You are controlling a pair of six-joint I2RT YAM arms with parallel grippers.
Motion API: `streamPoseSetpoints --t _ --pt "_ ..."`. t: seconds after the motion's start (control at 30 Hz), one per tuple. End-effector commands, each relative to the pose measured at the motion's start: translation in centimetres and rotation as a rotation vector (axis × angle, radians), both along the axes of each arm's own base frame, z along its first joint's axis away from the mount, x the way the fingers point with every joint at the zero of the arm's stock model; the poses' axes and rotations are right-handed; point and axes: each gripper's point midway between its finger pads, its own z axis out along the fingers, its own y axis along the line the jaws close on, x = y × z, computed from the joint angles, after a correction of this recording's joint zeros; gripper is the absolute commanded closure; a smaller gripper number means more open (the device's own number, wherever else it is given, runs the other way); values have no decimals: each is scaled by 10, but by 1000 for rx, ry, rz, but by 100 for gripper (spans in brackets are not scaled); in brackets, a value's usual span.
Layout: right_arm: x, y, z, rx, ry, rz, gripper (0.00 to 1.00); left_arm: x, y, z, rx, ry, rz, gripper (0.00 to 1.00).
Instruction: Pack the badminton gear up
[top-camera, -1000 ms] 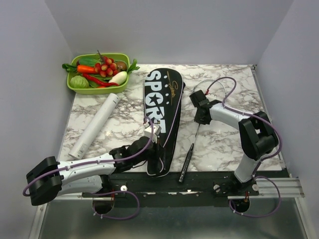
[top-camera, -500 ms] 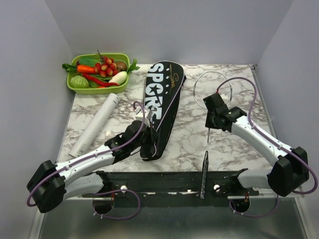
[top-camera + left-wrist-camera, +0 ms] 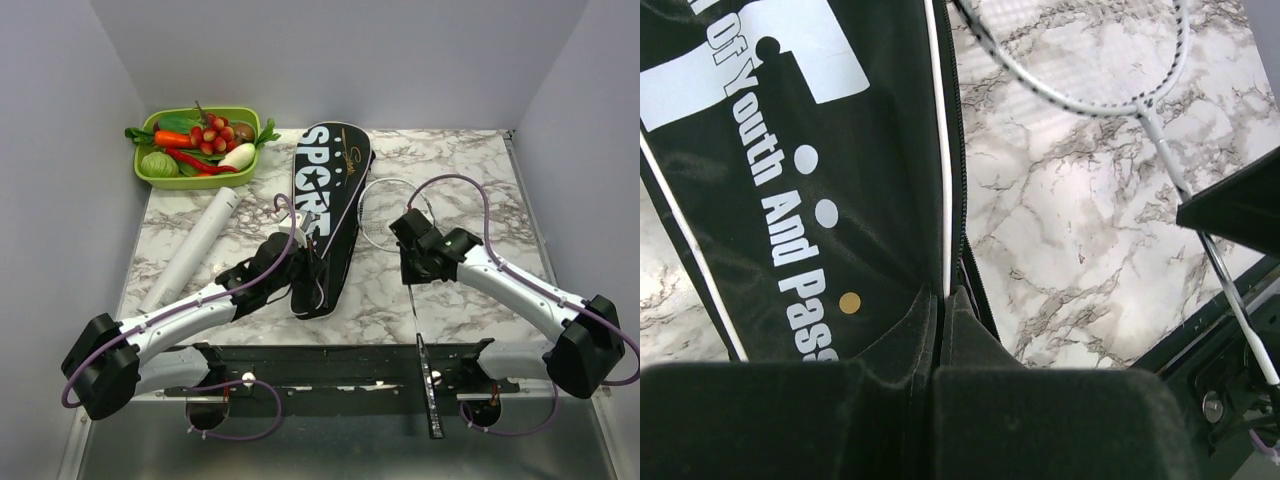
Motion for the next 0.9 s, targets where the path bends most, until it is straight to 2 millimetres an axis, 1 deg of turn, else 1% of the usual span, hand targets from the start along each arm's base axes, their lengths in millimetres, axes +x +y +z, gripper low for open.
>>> streamPoseSetpoints --t 0.0,0.03,0.1,0.27,0.57,0.7,0.73,0.8,0.83,0.87 --pt "-16 15 -9 41 51 67 99 19 -6 45 -96 -110 33 100" --pt "-16 24 -10 70 49 86 99 19 -6 46 -98 -111 33 100" --pt "-16 33 -11 90 57 103 99 18 -7 46 -95 -109 26 100" --pt "-13 60 -7 148 47 144 99 16 -4 46 -86 -112 26 100" --pt "-7 91 3 196 29 188 99 14 -2 43 -76 -111 20 100" --pt "-7 91 8 181 9 183 99 12 2 40 -63 -108 24 100" --pt "-9 88 8 163 15 181 99 13 2 41 -65 -110 26 100" --pt "-7 78 11 127 -7 161 100 12 2 40 -64 -108 24 100" --pt "-10 71 11 99 0 153 99 12 2 39 -62 -107 22 100" --pt "-8 64 12 73 -12 137 99 12 1 39 -61 -108 20 100"
